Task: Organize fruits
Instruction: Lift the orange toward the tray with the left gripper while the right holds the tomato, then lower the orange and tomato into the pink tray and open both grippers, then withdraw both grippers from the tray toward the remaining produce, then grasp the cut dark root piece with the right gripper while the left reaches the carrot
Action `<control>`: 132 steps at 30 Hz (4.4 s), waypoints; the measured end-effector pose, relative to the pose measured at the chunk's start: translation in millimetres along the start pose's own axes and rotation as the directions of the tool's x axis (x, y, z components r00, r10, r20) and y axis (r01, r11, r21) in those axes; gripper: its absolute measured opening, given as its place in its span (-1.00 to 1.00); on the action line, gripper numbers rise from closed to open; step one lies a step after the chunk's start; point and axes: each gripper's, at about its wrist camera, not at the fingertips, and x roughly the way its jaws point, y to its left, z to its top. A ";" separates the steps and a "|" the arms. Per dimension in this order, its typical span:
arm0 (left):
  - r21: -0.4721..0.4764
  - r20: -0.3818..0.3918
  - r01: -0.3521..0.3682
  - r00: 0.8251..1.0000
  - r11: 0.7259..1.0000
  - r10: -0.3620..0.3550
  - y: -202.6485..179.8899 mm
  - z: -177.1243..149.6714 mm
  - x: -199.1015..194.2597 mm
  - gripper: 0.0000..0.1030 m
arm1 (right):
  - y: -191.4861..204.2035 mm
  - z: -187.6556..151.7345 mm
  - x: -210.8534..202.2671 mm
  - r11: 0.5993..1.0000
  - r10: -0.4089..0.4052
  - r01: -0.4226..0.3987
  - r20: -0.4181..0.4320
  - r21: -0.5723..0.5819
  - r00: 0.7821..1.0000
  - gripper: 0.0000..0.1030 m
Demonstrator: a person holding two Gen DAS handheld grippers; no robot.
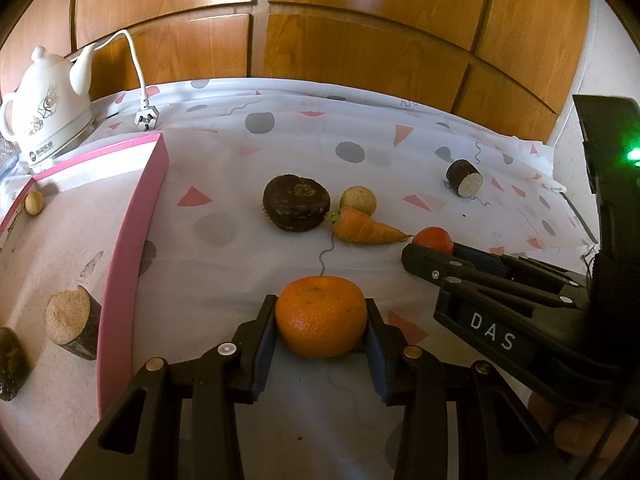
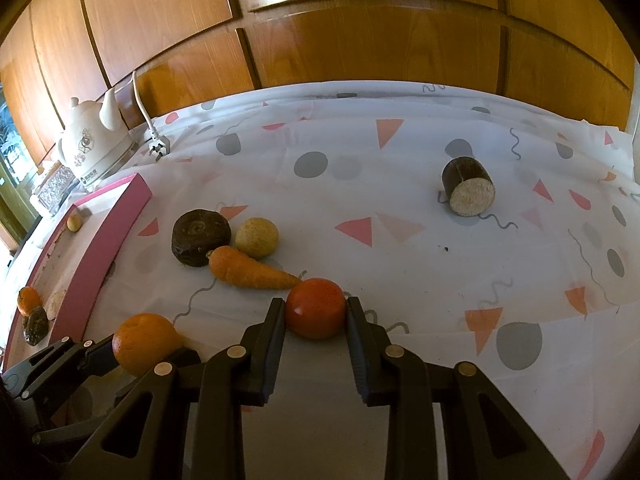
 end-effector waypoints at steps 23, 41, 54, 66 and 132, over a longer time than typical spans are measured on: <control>0.010 -0.035 0.015 0.999 1.000 -0.015 3.0 0.2 -27.9 -0.24 | 11.8 -1.9 -3.2 0.995 -0.083 0.082 -0.008 -0.056 0.997 -0.44; -0.159 0.082 -0.125 0.987 0.979 0.139 96.5 11.8 -88.4 -0.23 | 65.5 -8.4 -54.2 0.995 0.055 -0.050 0.050 -0.089 0.997 -0.45; -0.281 0.067 -0.260 0.955 0.924 0.289 176.8 3.7 -102.6 -0.05 | 151.1 -9.1 -68.9 0.936 0.299 -0.292 0.002 -0.198 0.954 -0.44; -0.319 0.123 -0.267 0.940 0.909 0.319 177.4 -7.5 -129.2 0.43 | 185.9 -30.4 -61.0 0.903 0.367 -0.378 -0.093 -0.206 0.926 -0.31; -0.167 -0.094 -0.012 0.996 0.986 -0.004 2.4 42.6 18.9 0.41 | -83.6 59.7 12.3 0.966 -0.210 0.203 0.026 0.162 0.977 0.08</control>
